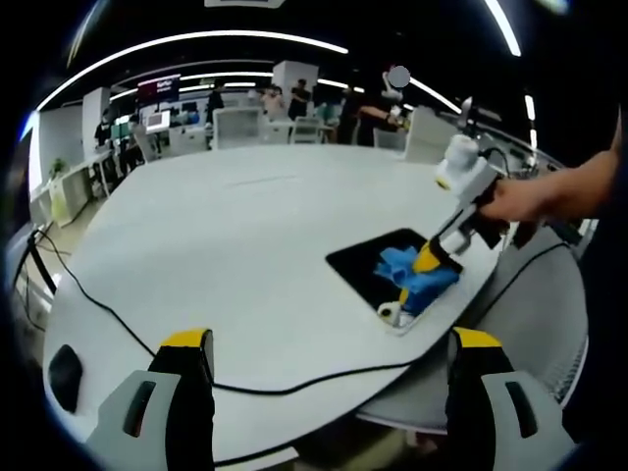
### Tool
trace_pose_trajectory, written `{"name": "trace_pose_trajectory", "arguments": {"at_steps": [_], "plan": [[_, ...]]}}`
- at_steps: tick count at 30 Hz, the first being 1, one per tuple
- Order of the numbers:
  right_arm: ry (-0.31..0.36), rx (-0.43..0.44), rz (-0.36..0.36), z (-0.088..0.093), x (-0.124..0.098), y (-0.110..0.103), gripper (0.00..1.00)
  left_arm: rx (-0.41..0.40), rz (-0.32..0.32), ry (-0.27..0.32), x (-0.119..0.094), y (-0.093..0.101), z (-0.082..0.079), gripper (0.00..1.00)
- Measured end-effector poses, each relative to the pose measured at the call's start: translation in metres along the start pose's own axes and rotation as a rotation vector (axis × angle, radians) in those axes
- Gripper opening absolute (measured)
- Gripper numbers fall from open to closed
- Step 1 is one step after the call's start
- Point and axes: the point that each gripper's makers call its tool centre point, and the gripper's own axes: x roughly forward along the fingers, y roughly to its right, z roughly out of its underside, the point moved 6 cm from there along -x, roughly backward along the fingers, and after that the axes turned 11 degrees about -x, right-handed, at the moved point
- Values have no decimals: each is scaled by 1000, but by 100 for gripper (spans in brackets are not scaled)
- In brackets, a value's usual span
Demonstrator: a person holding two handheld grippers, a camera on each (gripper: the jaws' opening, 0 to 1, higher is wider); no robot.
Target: Wipe the mirror surface with the cleaning cloth until all visible marks leave the cleaned area.
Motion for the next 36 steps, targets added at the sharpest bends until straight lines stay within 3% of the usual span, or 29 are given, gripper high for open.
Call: {"name": "trace_pose_trajectory", "arguments": {"at_steps": [23, 26, 28, 30, 34, 36], "plan": [[17, -12, 46, -49, 18, 33, 1, -3, -5, -9, 1, -1, -1, 100], [27, -47, 55, -54, 20, 37, 1, -1, -4, -10, 1, 0, -2, 100], [37, -85, 66, -57, 22, 38, 1, 8, -9, -4, 1, -2, -3, 100], [13, -47, 65, -58, 22, 38, 1, 11, -12, 5, 0, -2, -5, 100], [2, -64, 64, -59, 22, 38, 1, 10, -17, 15, 0, -5, -7, 100], [29, -73, 57, -60, 23, 40, 1, 10, -18, 16, 1, -6, -8, 100]]}}
